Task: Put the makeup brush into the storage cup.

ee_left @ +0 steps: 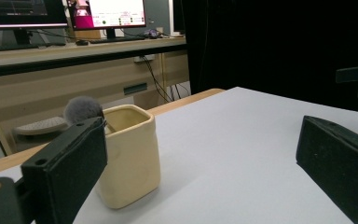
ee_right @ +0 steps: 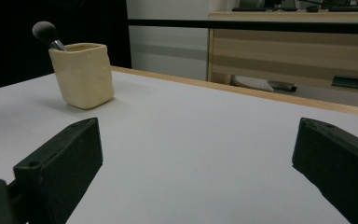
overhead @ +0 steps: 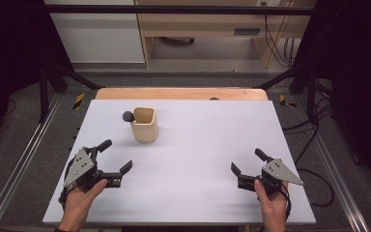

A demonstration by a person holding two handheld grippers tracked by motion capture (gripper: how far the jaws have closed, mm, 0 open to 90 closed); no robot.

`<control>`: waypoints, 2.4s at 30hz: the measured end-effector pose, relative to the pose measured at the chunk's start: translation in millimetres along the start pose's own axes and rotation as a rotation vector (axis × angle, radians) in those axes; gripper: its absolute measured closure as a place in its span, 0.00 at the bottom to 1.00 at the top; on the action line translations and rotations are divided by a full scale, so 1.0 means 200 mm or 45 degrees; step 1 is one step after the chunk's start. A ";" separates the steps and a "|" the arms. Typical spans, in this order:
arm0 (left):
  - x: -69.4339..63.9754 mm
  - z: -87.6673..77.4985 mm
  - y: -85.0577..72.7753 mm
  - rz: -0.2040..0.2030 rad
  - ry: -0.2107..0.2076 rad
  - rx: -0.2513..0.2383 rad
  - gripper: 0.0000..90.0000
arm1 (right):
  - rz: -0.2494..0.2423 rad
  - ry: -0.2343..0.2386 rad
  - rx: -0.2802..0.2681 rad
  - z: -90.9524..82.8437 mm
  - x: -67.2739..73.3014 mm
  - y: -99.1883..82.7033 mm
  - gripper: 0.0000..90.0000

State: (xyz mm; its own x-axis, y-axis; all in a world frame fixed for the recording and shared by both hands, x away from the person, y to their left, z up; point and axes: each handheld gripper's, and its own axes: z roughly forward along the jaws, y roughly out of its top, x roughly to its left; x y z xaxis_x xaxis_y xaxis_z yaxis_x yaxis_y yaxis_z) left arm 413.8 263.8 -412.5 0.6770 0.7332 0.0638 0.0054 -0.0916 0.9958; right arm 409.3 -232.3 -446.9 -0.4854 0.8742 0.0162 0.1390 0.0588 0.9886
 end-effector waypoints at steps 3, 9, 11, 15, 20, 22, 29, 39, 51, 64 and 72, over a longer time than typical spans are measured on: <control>0.01 -0.02 -0.01 0.016 0.004 -0.003 0.02 | -0.035 -0.025 -0.003 0.01 0.01 0.02 0.02; 0.07 -0.06 -0.03 0.013 0.049 -0.043 0.02 | -0.060 -0.023 -0.015 0.01 0.00 0.03 0.02; 0.09 -0.08 -0.05 0.003 0.066 -0.052 0.02 | -0.065 -0.023 -0.018 0.00 -0.01 0.03 0.02; 0.11 -0.11 -0.06 0.020 0.085 -0.046 0.02 | -0.074 -0.029 -0.022 -0.01 -0.02 0.02 0.02; 0.12 -0.12 -0.09 0.011 0.103 -0.049 0.02 | -0.084 -0.043 -0.019 -0.04 -0.04 0.01 0.02; 0.12 -0.12 -0.10 0.017 0.132 -0.044 0.02 | -0.079 -0.048 -0.022 -0.04 -0.05 0.01 0.02; 0.13 -0.12 -0.13 0.043 0.132 -0.038 0.02 | -0.055 -0.070 -0.036 -0.06 -0.07 -0.04 0.02; 0.11 -0.10 -0.21 0.038 0.103 0.009 0.02 | -0.056 -0.079 -0.043 -0.07 -0.08 -0.06 0.02; 0.09 -0.09 -0.25 0.016 0.072 0.005 0.02 | -0.046 -0.073 -0.035 -0.07 -0.08 -0.10 0.02; 0.08 -0.07 -0.29 -0.007 0.019 0.030 0.02 | -0.036 -0.036 -0.040 -0.04 -0.06 -0.13 0.02; 0.08 -0.08 -0.29 -0.039 0.002 0.019 0.02 | -0.048 0.011 -0.038 0.00 -0.02 -0.14 0.02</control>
State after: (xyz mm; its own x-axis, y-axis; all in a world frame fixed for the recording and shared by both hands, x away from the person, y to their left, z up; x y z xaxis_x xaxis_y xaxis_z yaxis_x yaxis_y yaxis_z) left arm 413.1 292.2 -468.7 0.6753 0.7367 0.0336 0.0370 -0.0793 0.9962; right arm 407.1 -238.5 -475.3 -0.4970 0.8676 -0.0199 0.0949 0.0771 0.9925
